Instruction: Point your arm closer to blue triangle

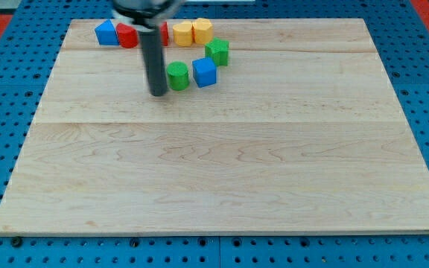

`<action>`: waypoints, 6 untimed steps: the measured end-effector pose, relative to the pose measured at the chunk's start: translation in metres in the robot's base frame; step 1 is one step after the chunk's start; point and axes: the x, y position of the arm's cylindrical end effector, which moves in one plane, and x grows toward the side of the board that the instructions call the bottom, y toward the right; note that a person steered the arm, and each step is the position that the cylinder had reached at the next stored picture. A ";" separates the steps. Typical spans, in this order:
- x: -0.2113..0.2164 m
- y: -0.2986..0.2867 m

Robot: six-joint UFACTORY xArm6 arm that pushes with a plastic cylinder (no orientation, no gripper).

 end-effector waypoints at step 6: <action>-0.157 -0.084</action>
